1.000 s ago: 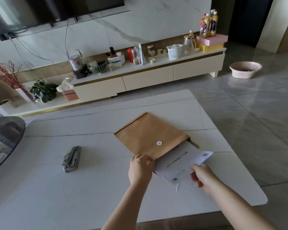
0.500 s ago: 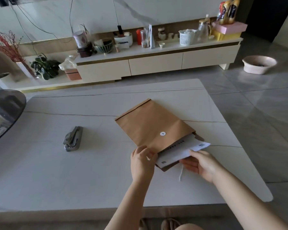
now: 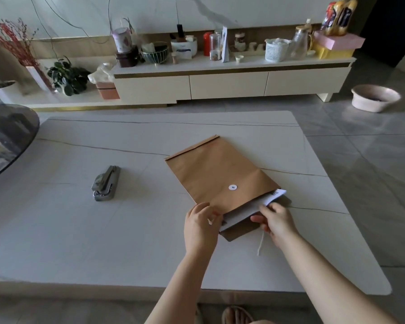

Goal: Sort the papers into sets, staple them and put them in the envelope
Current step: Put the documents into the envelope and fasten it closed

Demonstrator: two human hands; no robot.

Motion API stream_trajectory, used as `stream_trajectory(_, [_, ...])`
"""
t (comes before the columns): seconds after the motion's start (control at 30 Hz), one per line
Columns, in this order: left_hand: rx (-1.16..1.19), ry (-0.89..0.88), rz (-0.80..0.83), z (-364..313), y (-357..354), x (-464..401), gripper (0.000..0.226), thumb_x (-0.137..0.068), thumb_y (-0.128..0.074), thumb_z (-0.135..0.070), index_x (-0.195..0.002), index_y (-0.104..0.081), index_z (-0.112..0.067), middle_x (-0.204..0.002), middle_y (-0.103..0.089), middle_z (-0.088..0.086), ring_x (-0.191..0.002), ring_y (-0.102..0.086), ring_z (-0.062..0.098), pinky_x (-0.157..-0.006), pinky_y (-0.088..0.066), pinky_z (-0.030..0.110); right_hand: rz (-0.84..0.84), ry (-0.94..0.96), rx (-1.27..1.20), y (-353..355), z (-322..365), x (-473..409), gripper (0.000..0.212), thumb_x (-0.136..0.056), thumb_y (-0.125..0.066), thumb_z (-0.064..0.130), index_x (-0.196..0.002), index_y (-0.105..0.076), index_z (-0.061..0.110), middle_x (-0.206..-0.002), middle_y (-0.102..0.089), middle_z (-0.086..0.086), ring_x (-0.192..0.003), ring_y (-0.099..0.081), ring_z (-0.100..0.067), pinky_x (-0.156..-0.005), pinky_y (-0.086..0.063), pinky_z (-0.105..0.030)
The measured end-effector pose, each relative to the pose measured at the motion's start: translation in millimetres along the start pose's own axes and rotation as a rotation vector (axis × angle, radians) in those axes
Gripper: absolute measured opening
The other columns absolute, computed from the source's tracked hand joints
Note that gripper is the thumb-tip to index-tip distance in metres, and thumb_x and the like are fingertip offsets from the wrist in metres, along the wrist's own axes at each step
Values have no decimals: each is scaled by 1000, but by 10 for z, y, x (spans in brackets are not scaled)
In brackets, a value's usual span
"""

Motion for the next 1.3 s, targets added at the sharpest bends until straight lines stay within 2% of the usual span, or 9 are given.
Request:
stream_trajectory(0.2, [10, 20, -9, 87, 112, -55, 25, -82, -70, -16, -65, -55, -24, -103, -63, -8, -98, -53, 19, -75, -37, 23, -5, -3, 122, -189, -29, -136, 22, -96, -52, 9, -74, -52, 14, -62, -54, -4, -32, -51, -1, -30, -23, -14])
stream_trajectory(0.43, [11, 42, -18, 234, 330, -49, 5, -85, -69, -17, -80, -69, -15, -106, -59, -12, -104, -54, 17, -76, -36, 20, 99, -74, 153, -460, -82, -131, 13, -95, -55, 19, -83, -59, 16, -73, -60, -5, -39, -53, -5, -33, -22, -14])
stream_trajectory(0.53, [-76, 65, 36, 353, 249, -2, 6, -86, -67, -24, -88, -68, -19, -124, -56, -6, -112, -51, 22, -84, -41, 25, 24, -31, 294, -284, -71, -105, 15, -93, -58, 24, -91, -62, 9, -77, -67, -3, -52, -54, -13, -40, -30, -18])
stream_trajectory(0.67, [-76, 95, 178, 450, -43, 112, 49, -73, -75, -31, -116, -50, -32, -135, -34, -3, -105, -51, 22, -80, -50, 31, -223, 239, 595, 126, 281, -110, 24, -86, -65, 19, -106, -59, 6, -98, -62, -7, -87, -57, -25, -70, -38, -29])
stream_trajectory(0.77, [-163, 120, 212, 489, -146, 122, 75, -75, -74, -28, -137, -33, -29, -145, -15, -4, -119, -43, 18, -85, -50, 29, -174, 318, 744, 120, 415, -216, 47, -87, -63, 16, -131, -49, 8, -128, -52, -14, -114, -52, -31, -87, -40, -33])
stream_trajectory(0.87, [-229, 107, 170, 477, -137, 82, 66, -78, -72, -29, -134, -35, -29, -146, -18, -1, -124, -39, 19, -83, -49, 27, -100, 178, 751, 100, 326, -380, 63, -89, -62, 18, -145, -33, 11, -144, -41, -13, -128, -44, -30, -97, -36, -35])
stream_trajectory(1.1, [-134, 133, 87, 557, -54, -35, 45, -84, -70, -30, -125, -55, -20, -143, -31, 0, -123, -40, 15, -87, -36, 17, 97, 188, 686, -157, 298, -511, 78, -84, -71, 13, -149, -28, 13, -144, -44, -7, -130, -43, -23, -95, -33, -25])
stream_trajectory(1.2, [-90, 187, 68, 651, -20, -63, 43, -83, -71, -21, -123, -58, -15, -146, -34, 2, -129, -39, 19, -96, -36, 19, 122, 218, 723, -163, 296, -518, 77, -80, -75, 15, -145, -33, 10, -140, -46, -11, -124, -47, -24, -92, -35, -25])
stream_trajectory(1.3, [28, 232, 51, 646, 14, -64, 47, -81, -68, -6, -126, -55, -15, -144, -32, 1, -129, -40, 19, -94, -32, 17, 165, 238, 738, -183, 274, -533, 78, -77, -78, 14, -141, -35, 9, -134, -50, -10, -113, -52, -24, -88, -41, -28])
Point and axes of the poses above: each hand's wrist, its own x-axis away from the middle knuckle, its own y-axis out of the back of the hand, z = x × y, the point moved 10 cm from there along -x, towards the middle knuckle
